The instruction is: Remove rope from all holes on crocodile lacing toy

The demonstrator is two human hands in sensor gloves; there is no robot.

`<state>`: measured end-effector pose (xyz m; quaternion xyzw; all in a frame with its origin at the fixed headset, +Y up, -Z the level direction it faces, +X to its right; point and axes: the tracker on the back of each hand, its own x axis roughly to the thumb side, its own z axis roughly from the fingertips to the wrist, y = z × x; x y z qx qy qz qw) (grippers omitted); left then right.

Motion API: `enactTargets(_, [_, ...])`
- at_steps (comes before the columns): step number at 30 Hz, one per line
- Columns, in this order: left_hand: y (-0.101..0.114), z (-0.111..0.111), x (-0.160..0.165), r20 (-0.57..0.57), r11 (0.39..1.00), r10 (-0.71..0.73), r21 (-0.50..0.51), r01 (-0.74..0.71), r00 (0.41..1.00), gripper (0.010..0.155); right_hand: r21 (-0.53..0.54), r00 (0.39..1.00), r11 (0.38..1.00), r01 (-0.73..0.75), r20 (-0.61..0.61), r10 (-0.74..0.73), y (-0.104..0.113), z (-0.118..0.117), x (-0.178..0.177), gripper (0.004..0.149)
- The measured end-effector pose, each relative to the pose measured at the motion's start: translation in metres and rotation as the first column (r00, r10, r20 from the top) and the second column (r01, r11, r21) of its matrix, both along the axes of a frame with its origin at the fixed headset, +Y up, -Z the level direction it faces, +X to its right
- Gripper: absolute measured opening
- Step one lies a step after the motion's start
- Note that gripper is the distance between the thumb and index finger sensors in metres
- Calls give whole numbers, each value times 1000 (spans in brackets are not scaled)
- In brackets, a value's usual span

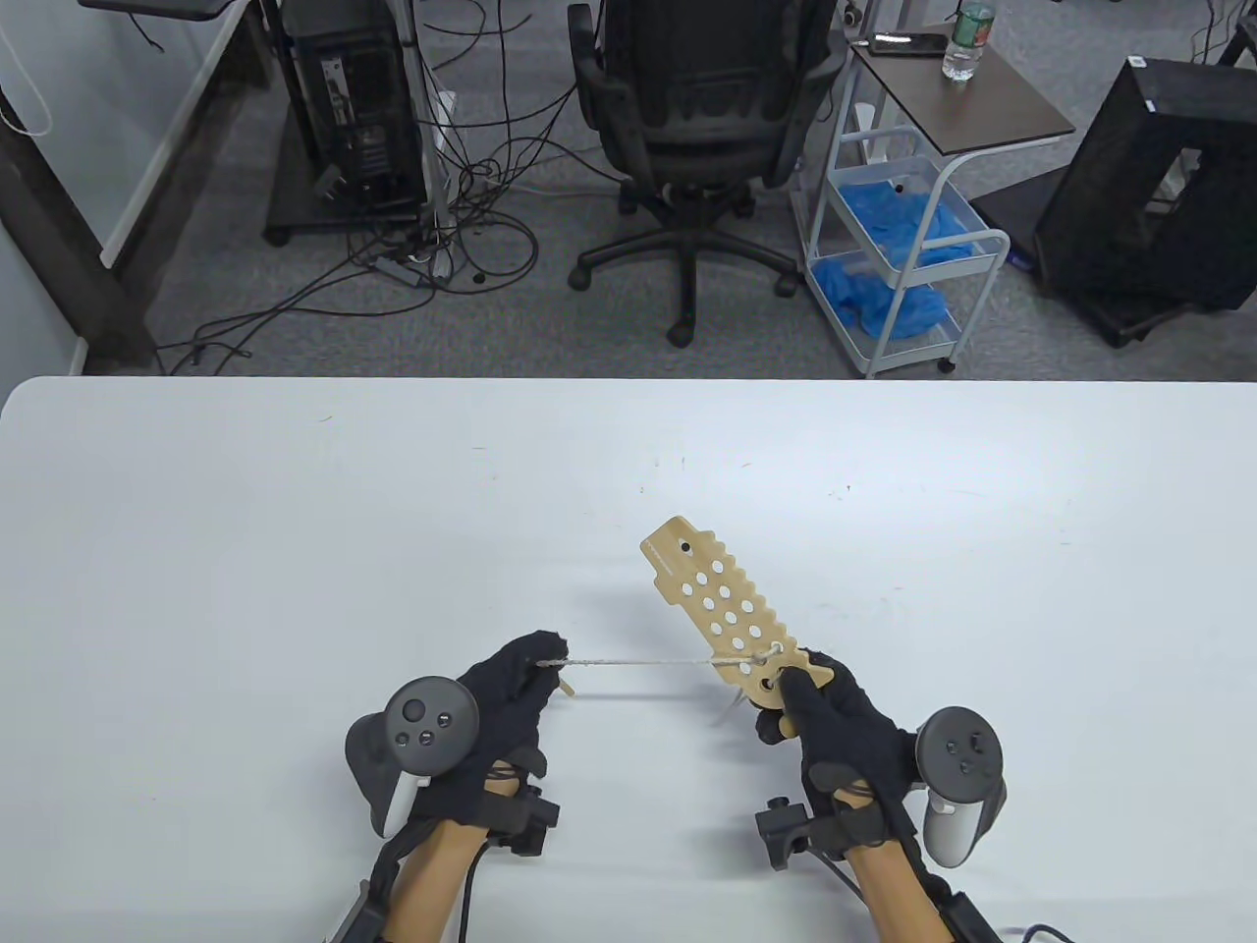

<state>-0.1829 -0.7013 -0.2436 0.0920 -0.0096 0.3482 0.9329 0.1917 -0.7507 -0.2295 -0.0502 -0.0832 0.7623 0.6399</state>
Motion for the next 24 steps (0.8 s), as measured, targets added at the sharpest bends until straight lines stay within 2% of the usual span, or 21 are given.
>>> enactTargets(8, [1,-3,-7,-29,999,-48,11,49,998,42,-19,1000,1000,6,8,-5,-2,-2,3,47])
enactTargets(24, [1,-7,-20,-70,999,-39,14,40,997,43,-92,997,996,13,79,-6,-12,-9,17,47])
